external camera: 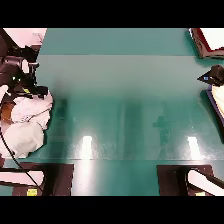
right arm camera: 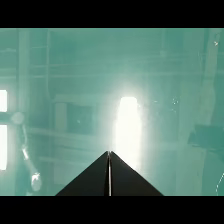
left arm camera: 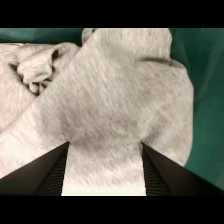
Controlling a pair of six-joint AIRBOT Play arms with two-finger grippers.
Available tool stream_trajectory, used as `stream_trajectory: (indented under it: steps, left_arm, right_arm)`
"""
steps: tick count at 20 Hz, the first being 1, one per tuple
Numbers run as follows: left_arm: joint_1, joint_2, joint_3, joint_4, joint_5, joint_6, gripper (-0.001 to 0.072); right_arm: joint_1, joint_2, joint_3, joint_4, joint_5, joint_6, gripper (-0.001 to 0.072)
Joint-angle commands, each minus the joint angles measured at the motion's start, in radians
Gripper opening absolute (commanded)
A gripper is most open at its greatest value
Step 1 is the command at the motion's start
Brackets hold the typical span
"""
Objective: Fold the shirts.
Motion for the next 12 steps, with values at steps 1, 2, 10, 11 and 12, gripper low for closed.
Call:
stream_trajectory:
  steps: [1,2,10,11,12]
  left_arm:
    - [0.019,0.001,-0.037,-0.008,0.072,-0.004,0.0328]
    - [0.019,0.001,-0.037,-0.008,0.073,-0.002,0.0121]
    - [-0.027,0.129,0.069,-0.070,0.145,0.005,0.0023]
    - [-0.053,0.174,0.110,-0.070,0.151,0.026,0.0023]
    - [-0.079,0.213,0.153,-0.070,0.149,0.043,0.0023]
  right_arm:
    - [0.001,0.000,0.000,0.000,-0.002,0.000,0.0017]
    - [0.001,0.000,0.000,0.000,-0.002,0.000,0.0017]
    - [0.001,0.000,0.000,0.009,-0.002,0.000,0.0017]
    - [0.001,0.000,0.000,0.010,-0.002,0.000,0.0017]
    - [0.001,0.000,0.000,0.009,-0.002,0.000,0.0017]
